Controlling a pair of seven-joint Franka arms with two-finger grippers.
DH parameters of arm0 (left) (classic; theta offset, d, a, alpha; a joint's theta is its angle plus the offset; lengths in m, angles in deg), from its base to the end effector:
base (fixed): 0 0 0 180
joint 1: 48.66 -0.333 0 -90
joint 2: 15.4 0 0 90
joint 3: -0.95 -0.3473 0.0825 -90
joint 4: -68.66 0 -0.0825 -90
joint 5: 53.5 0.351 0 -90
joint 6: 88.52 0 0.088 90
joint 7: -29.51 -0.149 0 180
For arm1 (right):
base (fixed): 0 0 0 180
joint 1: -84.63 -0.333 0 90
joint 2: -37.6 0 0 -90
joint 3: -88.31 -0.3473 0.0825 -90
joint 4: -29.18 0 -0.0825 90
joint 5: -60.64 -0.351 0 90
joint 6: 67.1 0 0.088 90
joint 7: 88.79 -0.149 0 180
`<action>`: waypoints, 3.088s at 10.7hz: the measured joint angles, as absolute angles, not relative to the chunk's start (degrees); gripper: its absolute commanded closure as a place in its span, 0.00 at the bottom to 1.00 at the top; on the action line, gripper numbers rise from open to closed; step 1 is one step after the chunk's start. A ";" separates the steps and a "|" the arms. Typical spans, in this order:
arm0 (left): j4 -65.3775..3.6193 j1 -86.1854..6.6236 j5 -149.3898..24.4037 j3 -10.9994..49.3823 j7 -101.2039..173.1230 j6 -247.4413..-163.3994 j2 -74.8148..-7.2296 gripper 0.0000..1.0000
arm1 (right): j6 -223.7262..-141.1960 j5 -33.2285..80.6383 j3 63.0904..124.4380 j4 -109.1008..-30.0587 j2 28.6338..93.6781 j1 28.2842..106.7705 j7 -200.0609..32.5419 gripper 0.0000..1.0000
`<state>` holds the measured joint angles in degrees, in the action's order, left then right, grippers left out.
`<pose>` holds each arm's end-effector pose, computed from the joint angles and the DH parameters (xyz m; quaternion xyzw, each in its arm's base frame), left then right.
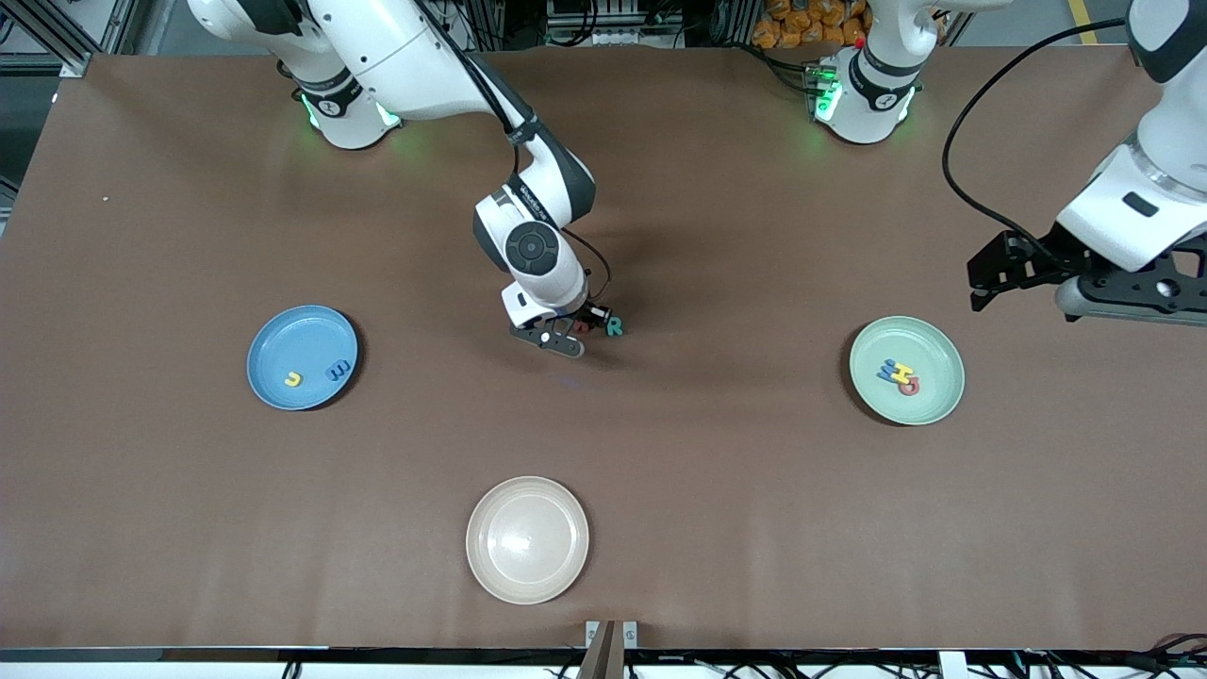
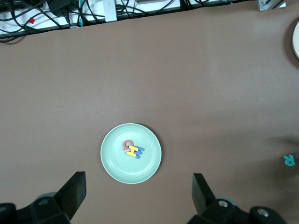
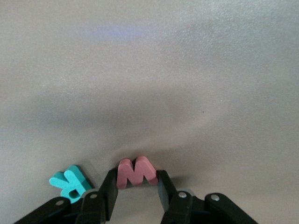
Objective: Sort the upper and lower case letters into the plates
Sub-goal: 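Close the right gripper on the pink M and lift it, then carry the M to the blue plate and open the right gripper, then move the left gripper to the teal R while the right gripper withdraws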
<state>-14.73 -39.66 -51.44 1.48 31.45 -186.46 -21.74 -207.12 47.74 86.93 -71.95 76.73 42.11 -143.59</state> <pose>0.5722 -0.0908 0.6184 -0.9950 0.0671 -0.0730 0.0102 0.4714 0.4606 0.1845 -0.9799 0.1828 0.0620 0.0500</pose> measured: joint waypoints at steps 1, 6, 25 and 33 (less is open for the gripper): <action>-14.73 -39.63 -51.44 0.78 31.45 -185.68 -21.57 0.00 | -207.12 47.84 86.91 -71.95 76.73 42.11 -143.59 0.87; -14.73 -38.23 -51.49 -1.76 31.46 -184.59 -21.51 0.00 | -207.08 48.22 87.36 -71.35 76.67 42.35 -143.58 1.00; -15.44 -36.08 -51.65 -0.84 31.45 -182.55 -21.26 0.00 | -176.04 48.33 98.43 -70.98 67.37 78.59 -96.50 1.00; -16.45 -20.21 -53.66 4.51 35.49 -186.49 -33.15 0.00 | -182.44 48.30 98.53 -77.17 67.96 79.73 -95.71 0.00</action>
<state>-16.45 -20.21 -53.66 4.51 35.49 -186.49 -33.15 -182.44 48.30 98.53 -77.17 67.96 79.73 -95.71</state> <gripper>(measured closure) 0.000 0.537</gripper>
